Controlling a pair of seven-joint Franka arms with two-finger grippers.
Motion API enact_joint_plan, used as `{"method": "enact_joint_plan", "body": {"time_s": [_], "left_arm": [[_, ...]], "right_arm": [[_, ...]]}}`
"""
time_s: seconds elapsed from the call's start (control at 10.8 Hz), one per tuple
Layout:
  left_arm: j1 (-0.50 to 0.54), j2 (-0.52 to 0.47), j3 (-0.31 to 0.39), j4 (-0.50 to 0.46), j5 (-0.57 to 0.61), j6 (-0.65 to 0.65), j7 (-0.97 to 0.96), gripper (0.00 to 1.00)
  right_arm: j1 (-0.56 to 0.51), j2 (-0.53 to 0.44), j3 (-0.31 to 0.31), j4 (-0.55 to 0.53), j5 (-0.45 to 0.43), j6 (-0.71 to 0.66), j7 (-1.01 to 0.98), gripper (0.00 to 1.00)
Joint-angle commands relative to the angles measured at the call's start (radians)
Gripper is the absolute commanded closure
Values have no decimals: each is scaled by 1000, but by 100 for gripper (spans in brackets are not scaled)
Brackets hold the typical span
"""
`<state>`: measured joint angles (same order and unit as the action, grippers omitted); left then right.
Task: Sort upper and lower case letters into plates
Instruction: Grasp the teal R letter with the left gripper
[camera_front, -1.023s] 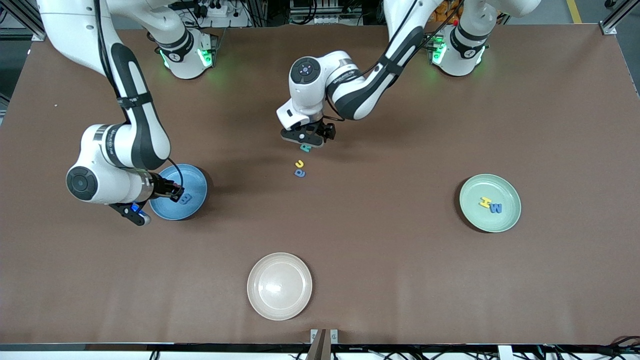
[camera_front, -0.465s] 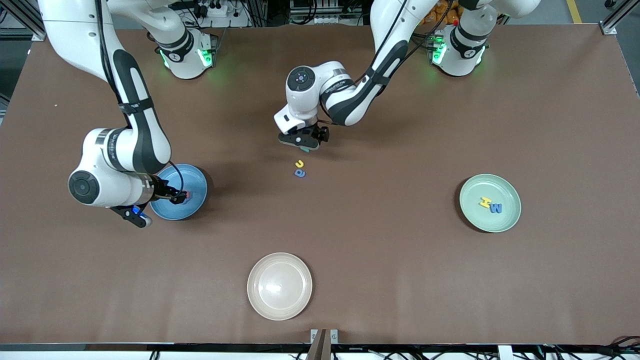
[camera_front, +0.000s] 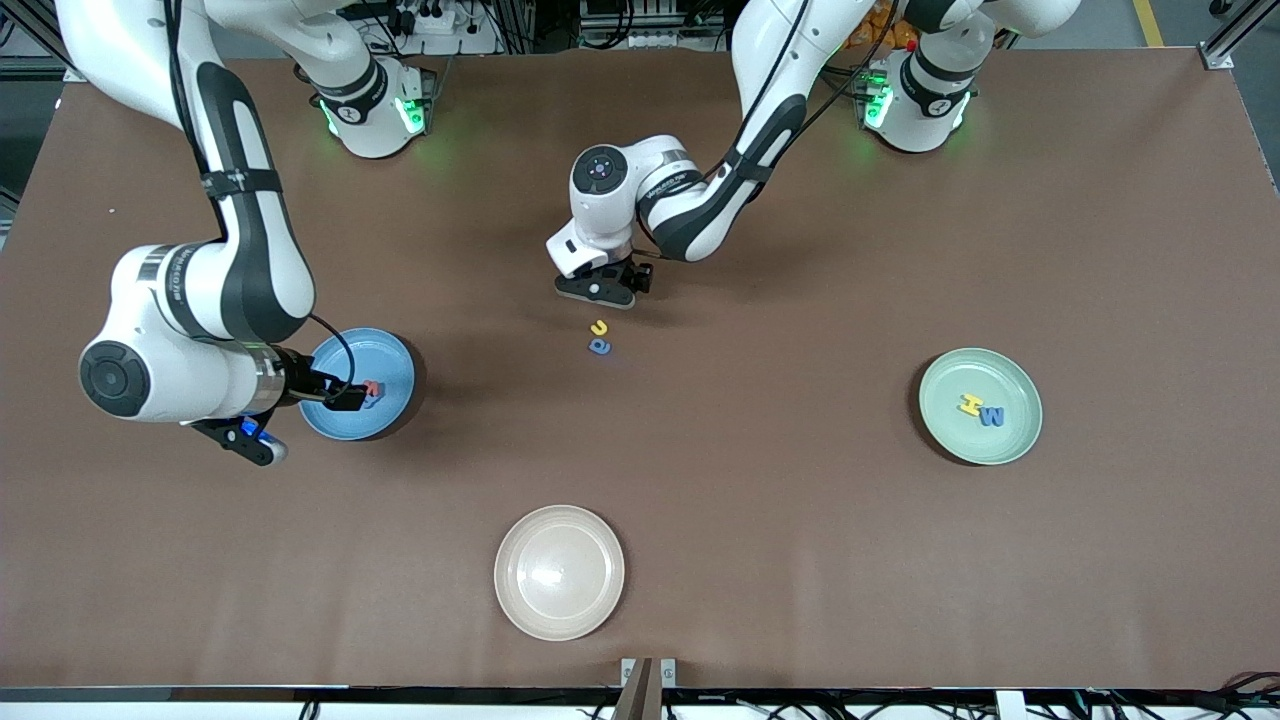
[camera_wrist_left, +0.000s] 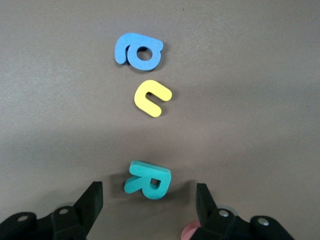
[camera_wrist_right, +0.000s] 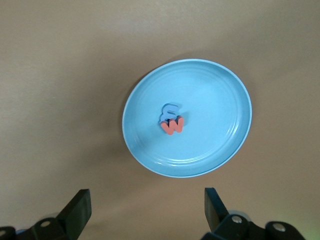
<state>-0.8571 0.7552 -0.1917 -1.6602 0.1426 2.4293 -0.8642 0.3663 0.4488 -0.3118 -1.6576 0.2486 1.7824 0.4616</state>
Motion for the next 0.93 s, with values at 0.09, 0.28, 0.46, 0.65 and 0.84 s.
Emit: {"method": "enact_joint_plan", "body": {"time_s": [0.09, 0.28, 0.46, 0.65, 0.84], "left_arm": [[-20, 26, 12, 23, 52, 10, -32, 25], [-20, 33, 12, 25, 64, 10, -33, 29], [-20, 33, 12, 25, 64, 10, -33, 43], [-19, 35, 14, 27, 64, 10, -33, 43], [-19, 39, 14, 39, 64, 16, -32, 55]], "right_arm": [[39, 1, 3, 18, 6, 5, -6, 0], [68, 2, 5, 18, 9, 14, -6, 0], [80, 2, 6, 18, 9, 26, -11, 0], [89, -1, 29, 19, 9, 40, -44, 0], [92, -4, 30, 32, 8, 37, -43, 0]]}}
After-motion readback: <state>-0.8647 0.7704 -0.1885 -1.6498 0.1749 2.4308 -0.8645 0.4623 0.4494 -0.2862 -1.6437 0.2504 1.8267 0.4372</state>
